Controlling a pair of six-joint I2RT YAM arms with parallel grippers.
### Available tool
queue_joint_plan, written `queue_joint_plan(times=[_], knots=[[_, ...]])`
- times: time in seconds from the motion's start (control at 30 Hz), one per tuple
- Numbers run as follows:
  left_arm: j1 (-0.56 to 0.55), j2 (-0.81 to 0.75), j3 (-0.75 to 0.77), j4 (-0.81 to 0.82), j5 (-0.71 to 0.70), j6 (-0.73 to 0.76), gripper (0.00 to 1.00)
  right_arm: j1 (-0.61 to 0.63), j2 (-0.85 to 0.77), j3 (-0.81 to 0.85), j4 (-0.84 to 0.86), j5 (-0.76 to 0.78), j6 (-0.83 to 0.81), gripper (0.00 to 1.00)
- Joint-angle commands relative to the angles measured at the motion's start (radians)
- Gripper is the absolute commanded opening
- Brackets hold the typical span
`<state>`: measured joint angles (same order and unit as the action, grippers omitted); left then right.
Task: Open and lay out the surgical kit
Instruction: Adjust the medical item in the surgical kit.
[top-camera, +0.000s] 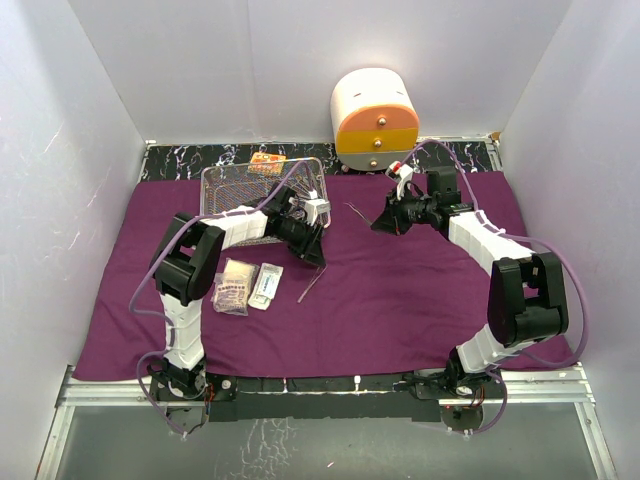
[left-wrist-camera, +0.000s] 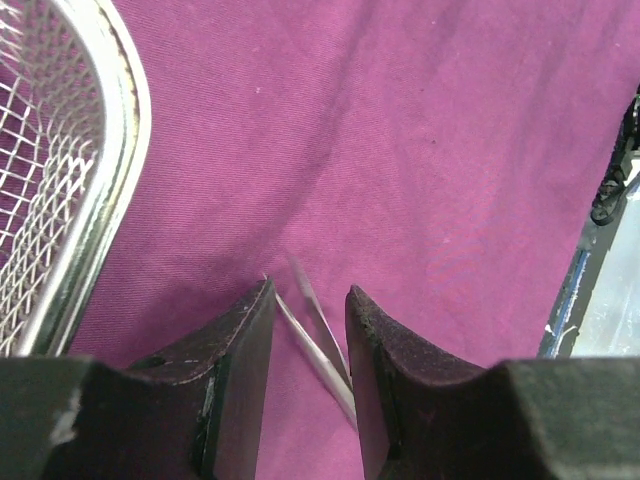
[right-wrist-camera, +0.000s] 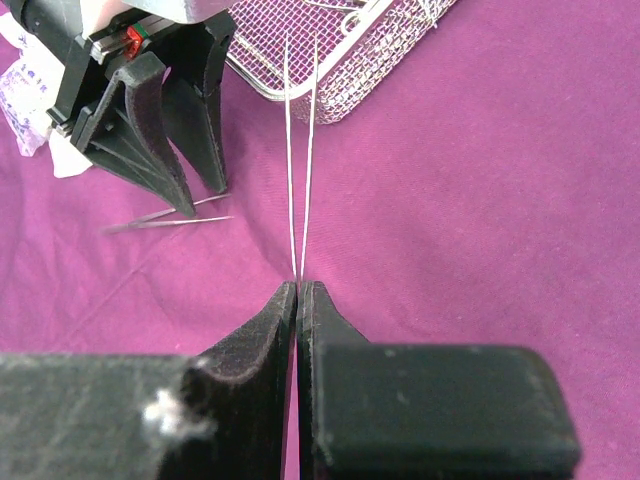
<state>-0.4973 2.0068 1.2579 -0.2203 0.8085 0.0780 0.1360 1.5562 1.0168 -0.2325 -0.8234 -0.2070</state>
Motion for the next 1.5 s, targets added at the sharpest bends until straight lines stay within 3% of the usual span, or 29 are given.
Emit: queue_joint_plan(times=[0.0, 0.33, 0.77, 1.1, 1.47], knots=[[-0.006, -0.041, -0.025, 0.018, -0.017, 0.014, 0.34, -0.004, -0.04, -0.006, 0.051, -0.025, 0.004, 0.0], [-0.007, -0.111, -0.08, 0.063, -0.019, 0.03, 0.34, -0.004, -0.031, -0.004, 0.048, -0.028, 0.003, 0.0], [-0.057, -0.107, -0.073, 0.034, -0.243, 0.037, 0.24, -0.006, -0.025, -0.002, 0.047, -0.028, 0.003, 0.0], [-0.094, -0.104, -0.064, 0.008, -0.312, 0.049, 0.22, -0.006, -0.021, -0.003, 0.045, -0.025, 0.002, 0.0], [-0.147, -0.112, -0.054, -0.029, -0.487, 0.005, 0.1, -0.007, -0.016, -0.002, 0.044, -0.02, 0.001, 0.0]])
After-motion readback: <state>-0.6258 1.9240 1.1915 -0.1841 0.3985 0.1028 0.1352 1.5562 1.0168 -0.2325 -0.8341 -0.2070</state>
